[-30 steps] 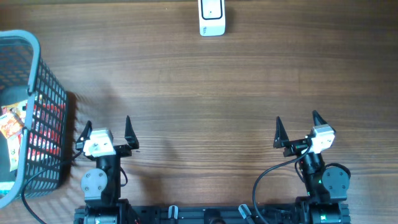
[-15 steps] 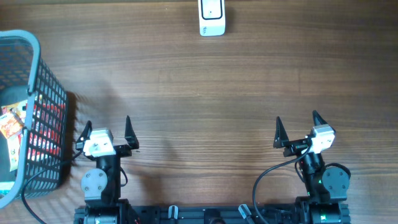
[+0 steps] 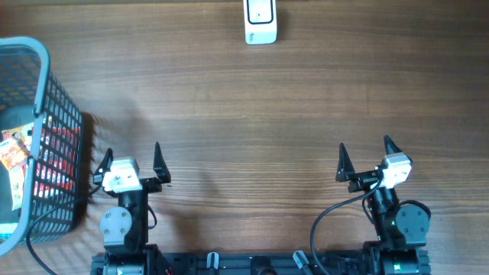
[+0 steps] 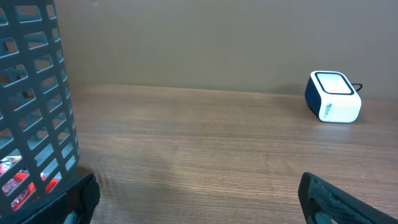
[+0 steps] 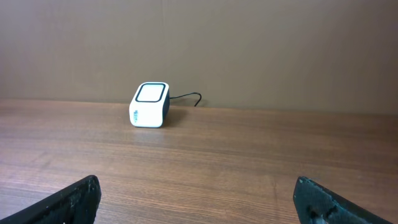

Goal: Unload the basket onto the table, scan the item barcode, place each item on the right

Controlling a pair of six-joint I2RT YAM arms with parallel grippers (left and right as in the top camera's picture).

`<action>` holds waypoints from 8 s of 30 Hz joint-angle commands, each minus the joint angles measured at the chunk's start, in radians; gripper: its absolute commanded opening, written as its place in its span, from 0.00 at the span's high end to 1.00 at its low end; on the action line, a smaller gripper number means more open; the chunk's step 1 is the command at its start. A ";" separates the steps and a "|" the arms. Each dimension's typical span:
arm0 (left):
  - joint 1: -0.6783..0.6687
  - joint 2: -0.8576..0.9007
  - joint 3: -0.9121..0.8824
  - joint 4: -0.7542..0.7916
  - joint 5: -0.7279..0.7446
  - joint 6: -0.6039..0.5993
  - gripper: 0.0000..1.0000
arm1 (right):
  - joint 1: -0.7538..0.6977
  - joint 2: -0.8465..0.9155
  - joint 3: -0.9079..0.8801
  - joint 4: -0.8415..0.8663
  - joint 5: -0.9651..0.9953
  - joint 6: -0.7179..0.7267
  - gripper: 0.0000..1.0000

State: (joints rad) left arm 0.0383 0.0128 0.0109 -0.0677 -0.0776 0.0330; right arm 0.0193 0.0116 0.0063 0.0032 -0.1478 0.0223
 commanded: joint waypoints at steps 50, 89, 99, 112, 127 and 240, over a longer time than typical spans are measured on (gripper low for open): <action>-0.001 -0.010 -0.005 0.000 0.005 0.015 0.00 | 0.006 -0.008 -0.001 0.004 0.014 0.005 0.00; -0.001 -0.010 -0.005 0.000 0.005 0.015 0.00 | 0.006 -0.008 -0.001 0.004 0.014 0.005 0.00; -0.003 -0.010 -0.005 0.056 0.177 -0.069 0.00 | 0.006 -0.008 -0.001 0.004 0.014 0.005 0.00; -0.003 -0.003 0.067 0.863 0.975 -0.416 0.00 | 0.006 -0.008 -0.001 0.004 0.014 0.005 0.00; 0.045 0.636 1.242 0.048 1.075 -0.250 0.00 | 0.006 -0.008 -0.001 0.004 0.014 0.005 0.00; 0.716 2.021 1.720 -1.030 -0.217 -0.197 0.01 | 0.006 -0.007 -0.001 0.004 0.014 0.004 0.00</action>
State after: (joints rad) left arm 0.7517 1.9862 1.7359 -1.1061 -0.2653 -0.1654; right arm 0.0193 0.0101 0.0063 0.0036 -0.1478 0.0223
